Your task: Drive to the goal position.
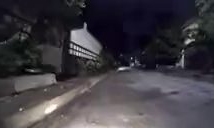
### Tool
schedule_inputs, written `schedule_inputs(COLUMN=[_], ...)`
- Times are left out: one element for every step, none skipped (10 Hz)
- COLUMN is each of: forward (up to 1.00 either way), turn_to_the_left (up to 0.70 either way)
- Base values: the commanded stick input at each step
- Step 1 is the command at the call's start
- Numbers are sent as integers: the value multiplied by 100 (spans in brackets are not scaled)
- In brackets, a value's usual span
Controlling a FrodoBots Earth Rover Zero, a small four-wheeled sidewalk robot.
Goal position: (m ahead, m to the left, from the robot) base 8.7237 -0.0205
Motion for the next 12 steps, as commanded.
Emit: schedule_inputs(forward=[50, 50, 50, 50, 50, 50, 50, 50, 50, 50, 50, 50], turn_to_the_left=[0, 0, 0, 0, -1, -40, -48, -48, 0, -3, -23, -43])
